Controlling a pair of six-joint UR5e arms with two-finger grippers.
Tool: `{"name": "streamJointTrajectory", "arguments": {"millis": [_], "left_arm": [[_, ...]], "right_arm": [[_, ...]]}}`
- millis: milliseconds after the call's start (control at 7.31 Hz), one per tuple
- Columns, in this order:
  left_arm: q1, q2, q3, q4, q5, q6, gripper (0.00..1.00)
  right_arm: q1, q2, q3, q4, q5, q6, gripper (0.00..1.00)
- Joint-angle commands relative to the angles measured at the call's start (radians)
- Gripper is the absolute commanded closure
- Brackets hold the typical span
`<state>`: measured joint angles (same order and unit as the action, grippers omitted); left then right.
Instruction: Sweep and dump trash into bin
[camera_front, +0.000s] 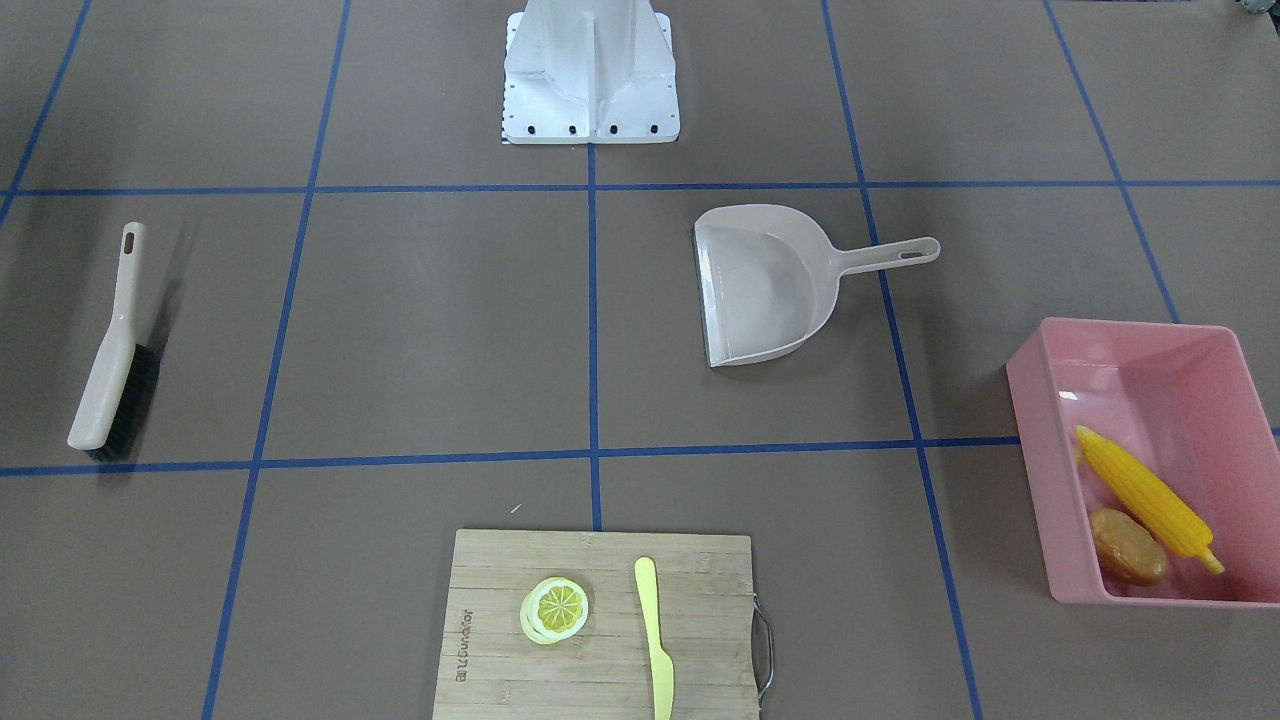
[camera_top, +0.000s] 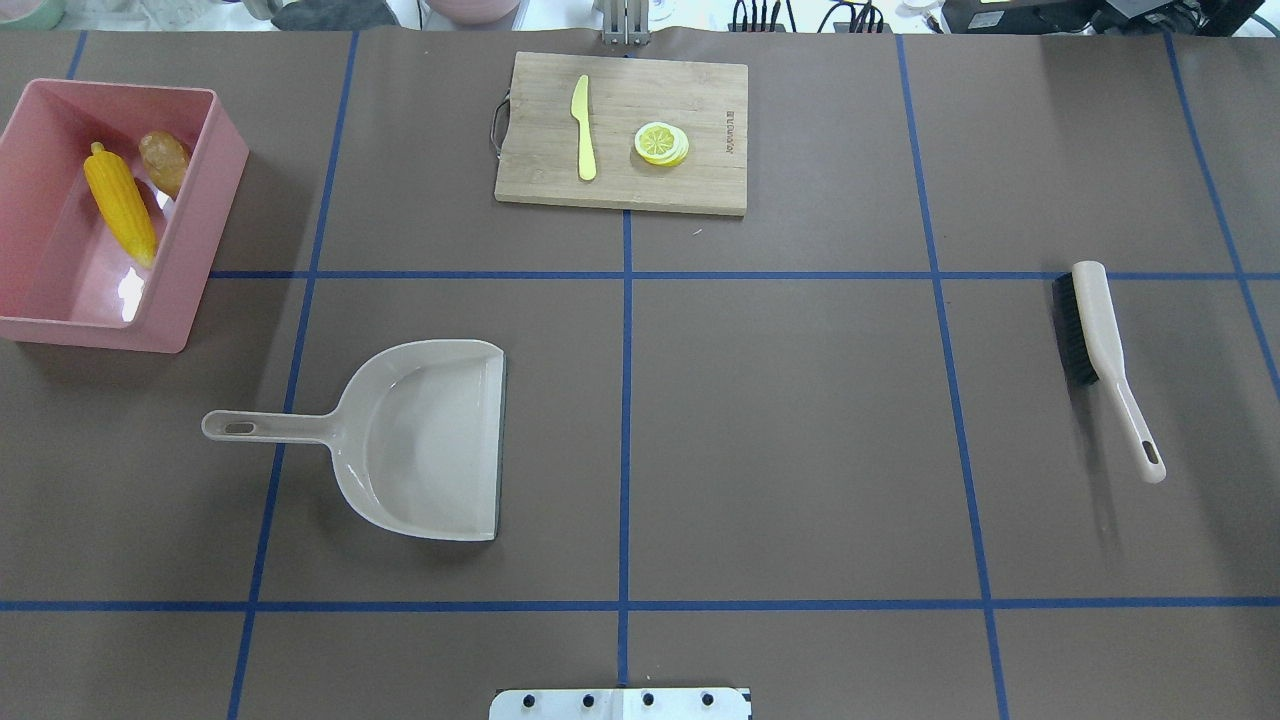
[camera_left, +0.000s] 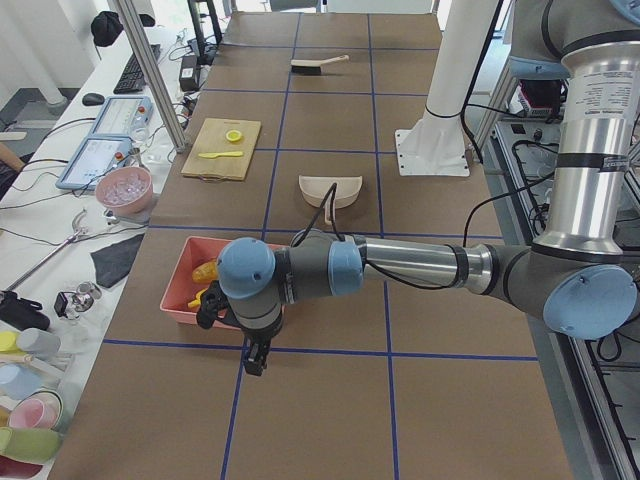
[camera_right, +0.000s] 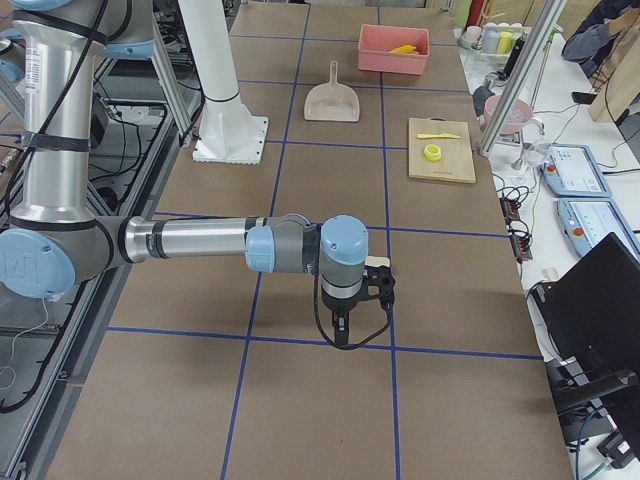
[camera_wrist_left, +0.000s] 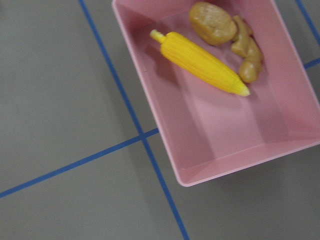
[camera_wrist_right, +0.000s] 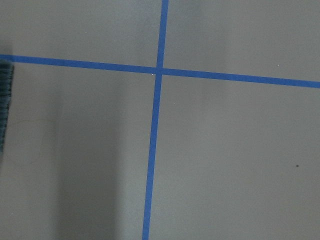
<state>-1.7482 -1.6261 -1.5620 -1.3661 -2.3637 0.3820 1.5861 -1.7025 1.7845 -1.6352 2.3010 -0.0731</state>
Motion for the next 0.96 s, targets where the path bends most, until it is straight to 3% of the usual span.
{"name": "streamJointTrajectory", "arguments": {"millis": [0,274,821], "left_arm": [[-0.005,-0.004,0.048,-0.018,-0.002,-0.024,0.02],[0.005,-0.006,0.049,-0.136,-0.003,-0.240,0.02],[0.140,-0.008,0.011,-0.159,-0.005,-0.489,0.02]], "right_arm": [[0.000,0.001,0.001,0.000,0.000,0.000,0.00],[0.000,0.001,0.001,0.000,0.000,0.000,0.00],[0.000,0.001,0.001,0.000,0.000,0.001,0.00]]}}
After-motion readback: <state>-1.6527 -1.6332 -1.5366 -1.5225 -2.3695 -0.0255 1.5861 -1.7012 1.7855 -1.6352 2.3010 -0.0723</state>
